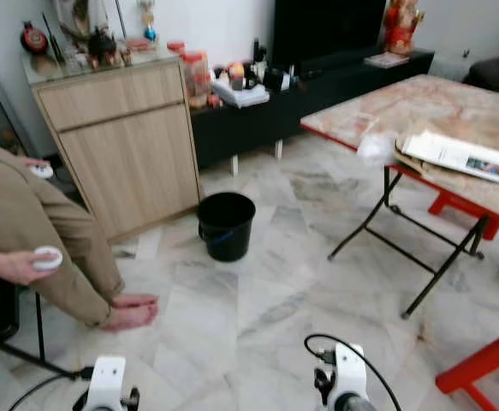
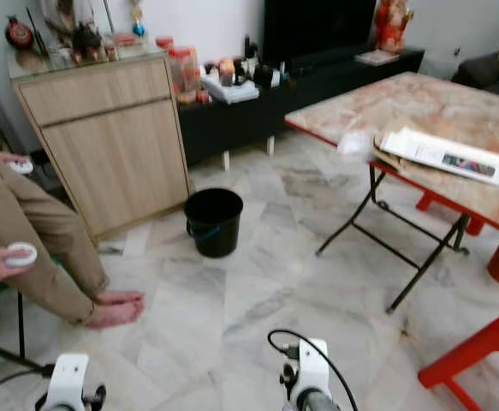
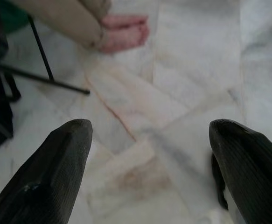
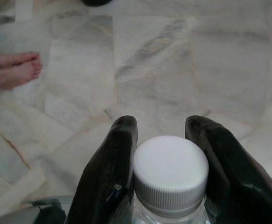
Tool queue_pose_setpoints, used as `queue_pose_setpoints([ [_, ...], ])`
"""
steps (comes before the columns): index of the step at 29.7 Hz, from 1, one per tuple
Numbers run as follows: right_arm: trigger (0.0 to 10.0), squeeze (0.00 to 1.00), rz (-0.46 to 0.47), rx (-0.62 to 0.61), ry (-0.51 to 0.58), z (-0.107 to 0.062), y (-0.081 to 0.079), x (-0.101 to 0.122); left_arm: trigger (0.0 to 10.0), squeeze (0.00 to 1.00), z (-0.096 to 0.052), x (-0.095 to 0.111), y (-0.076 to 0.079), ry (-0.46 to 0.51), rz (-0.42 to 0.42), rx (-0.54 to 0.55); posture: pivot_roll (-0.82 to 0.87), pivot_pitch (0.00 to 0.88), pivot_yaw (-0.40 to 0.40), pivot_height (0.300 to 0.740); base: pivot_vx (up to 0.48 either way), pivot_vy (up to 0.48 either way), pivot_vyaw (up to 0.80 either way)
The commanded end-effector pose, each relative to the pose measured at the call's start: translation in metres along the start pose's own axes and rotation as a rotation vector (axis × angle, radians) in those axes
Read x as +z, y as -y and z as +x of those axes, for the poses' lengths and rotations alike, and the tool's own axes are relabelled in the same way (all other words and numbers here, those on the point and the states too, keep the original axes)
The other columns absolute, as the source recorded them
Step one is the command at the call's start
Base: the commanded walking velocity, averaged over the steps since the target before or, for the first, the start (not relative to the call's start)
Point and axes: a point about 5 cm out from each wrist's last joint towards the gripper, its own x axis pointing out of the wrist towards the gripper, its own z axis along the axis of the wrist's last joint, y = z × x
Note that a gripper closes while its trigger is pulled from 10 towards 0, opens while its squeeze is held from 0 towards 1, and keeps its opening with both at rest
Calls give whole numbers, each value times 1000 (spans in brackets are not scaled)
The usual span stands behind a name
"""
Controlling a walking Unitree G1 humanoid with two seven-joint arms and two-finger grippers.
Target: Picking trash to rubbish bin
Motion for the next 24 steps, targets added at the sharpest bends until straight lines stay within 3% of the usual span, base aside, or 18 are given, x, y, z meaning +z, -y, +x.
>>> queue_pose_setpoints([
  [1, 10000, 0, 28, -15, 22, 0, 2, 4, 10000, 0, 2, 5, 0, 2, 20, -10, -71, 0, 97, 740, 274, 0, 0],
  [5, 10000, 0, 38, -28, 16, -1, 6, 1, 10000, 0, 4, 13, 3, 19, 21, -17, -71, 0, 100, 740, 274, 0, 0],
  [9, 10000, 0, 48, -34, 17, -1, 7, 0, 10000, 0, 4, 15, 5, 26, 19, -20, -70, 0, 95, 740, 312, 0, -788],
  [24, 10000, 0, 28, -22, 27, 0, 4, 3, 10000, 0, 2, 6, 2, 9, 3, 1, -40, 0, 71, 740, 404, 0, 0],
])
